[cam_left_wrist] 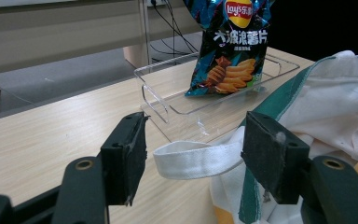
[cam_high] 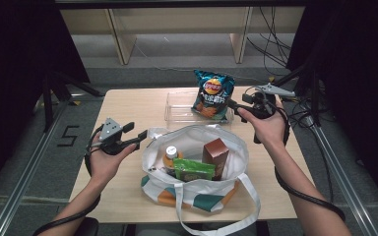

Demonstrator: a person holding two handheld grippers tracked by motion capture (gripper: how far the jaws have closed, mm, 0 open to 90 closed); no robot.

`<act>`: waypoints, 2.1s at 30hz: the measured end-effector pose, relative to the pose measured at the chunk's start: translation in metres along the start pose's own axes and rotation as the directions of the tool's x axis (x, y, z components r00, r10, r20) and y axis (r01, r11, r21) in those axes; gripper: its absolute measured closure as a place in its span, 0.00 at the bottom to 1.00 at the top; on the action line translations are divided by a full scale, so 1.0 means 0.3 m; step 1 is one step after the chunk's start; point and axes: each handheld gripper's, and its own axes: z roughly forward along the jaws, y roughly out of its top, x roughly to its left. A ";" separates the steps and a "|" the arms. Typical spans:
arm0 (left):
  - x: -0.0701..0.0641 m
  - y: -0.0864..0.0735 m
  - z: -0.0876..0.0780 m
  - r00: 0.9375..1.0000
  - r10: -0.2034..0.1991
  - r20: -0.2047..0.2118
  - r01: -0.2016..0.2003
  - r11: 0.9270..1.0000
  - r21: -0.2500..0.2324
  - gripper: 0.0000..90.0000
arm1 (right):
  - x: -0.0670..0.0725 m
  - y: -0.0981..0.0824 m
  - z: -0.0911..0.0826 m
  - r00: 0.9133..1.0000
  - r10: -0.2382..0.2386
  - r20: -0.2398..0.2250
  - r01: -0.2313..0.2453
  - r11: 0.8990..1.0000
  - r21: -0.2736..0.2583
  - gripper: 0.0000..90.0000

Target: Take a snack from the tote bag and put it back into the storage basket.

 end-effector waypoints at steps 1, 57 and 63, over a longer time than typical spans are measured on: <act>-0.001 -0.001 0.000 1.000 0.001 0.001 -0.001 1.000 0.002 0.43 | 0.004 -0.005 -0.004 1.000 -0.004 -0.004 0.004 1.000 -0.005 0.38; -0.007 0.000 -0.009 1.000 0.002 0.007 -0.002 1.000 -0.008 0.43 | 0.296 -0.222 -0.197 0.977 -0.115 -0.181 0.124 0.991 0.040 0.29; -0.005 0.000 -0.010 1.000 0.003 0.008 -0.003 1.000 -0.006 0.43 | 0.315 -0.240 -0.186 0.975 -0.117 -0.189 0.132 0.989 0.067 0.27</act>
